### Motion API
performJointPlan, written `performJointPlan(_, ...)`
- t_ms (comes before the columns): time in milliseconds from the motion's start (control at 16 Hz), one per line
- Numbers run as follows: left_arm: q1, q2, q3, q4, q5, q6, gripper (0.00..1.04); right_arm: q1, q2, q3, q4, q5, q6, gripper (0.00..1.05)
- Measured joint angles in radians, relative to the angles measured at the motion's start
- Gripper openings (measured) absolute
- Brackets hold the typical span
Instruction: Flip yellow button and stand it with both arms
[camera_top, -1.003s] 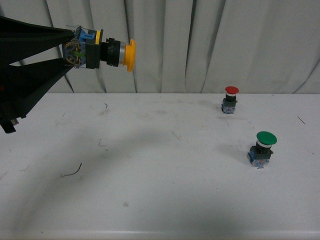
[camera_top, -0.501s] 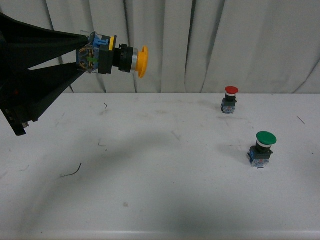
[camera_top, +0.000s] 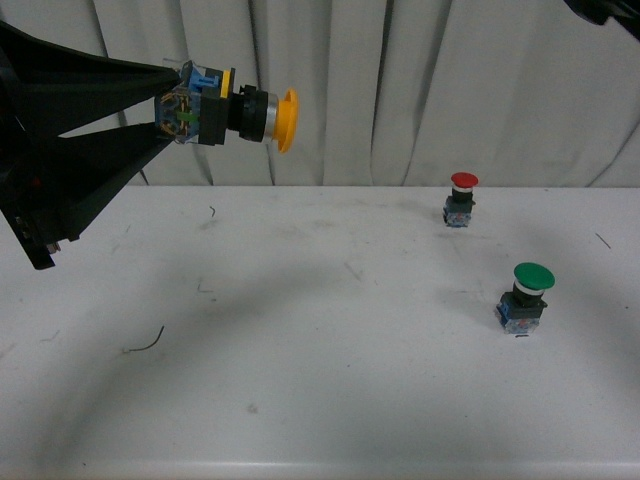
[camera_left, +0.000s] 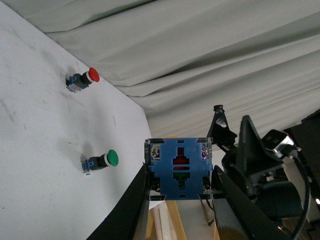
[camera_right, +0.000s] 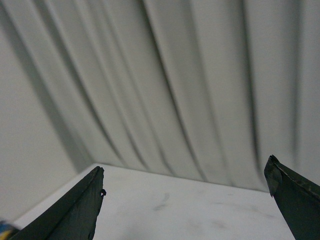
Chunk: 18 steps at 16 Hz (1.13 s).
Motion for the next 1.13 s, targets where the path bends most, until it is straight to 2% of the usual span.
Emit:
performJointPlan(188,-0.006,0.006,0.002,0.013,-0.003,0.0,0.3,0.061,0.012,-0.061,0.133,-0.15,0.208,0.98)
performJointPlan(313,-0.006,0.014,0.002,0.015,-0.005,0.0,0.3,0.094,0.034,-0.151,0.13,-0.226,0.362,0.98)
performJointPlan(501,-0.008,0.029,0.002,0.022,-0.007,0.0,0.3,0.143,0.119,-0.232,0.119,-0.262,0.579,0.98)
performJointPlan(690,-0.011,0.032,0.003,0.022,-0.009,0.0,0.3,0.168,0.14,-0.183,0.124,-0.218,0.742,0.98)
performJointPlan(1128,-0.012,0.032,0.011,0.03,-0.004,-0.009,0.3,0.266,0.245,0.076,0.127,-0.093,0.906,0.98)
